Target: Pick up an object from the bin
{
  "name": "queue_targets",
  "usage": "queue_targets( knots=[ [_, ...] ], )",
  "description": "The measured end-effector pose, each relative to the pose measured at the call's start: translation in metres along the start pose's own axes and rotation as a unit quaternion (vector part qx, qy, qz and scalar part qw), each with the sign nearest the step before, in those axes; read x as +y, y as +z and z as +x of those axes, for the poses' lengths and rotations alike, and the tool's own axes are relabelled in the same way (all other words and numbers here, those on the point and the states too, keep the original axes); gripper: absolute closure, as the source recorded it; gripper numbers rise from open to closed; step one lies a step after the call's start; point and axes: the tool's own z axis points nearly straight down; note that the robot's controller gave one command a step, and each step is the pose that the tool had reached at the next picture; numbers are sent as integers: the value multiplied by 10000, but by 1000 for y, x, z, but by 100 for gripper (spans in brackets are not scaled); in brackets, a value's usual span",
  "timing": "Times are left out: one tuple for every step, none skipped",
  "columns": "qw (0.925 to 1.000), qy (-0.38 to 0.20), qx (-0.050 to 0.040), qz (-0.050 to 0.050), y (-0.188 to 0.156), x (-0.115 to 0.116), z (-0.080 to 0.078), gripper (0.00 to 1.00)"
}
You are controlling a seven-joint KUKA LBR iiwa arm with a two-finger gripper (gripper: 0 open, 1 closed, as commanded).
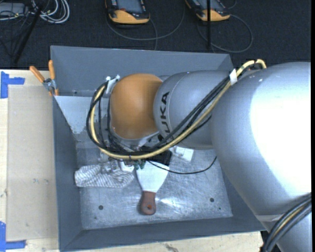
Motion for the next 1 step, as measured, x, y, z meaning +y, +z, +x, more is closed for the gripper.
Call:
queue_targets(
  knots=[
    [9999, -118, 12, 16, -116, -2, 14, 100]
  ],
)
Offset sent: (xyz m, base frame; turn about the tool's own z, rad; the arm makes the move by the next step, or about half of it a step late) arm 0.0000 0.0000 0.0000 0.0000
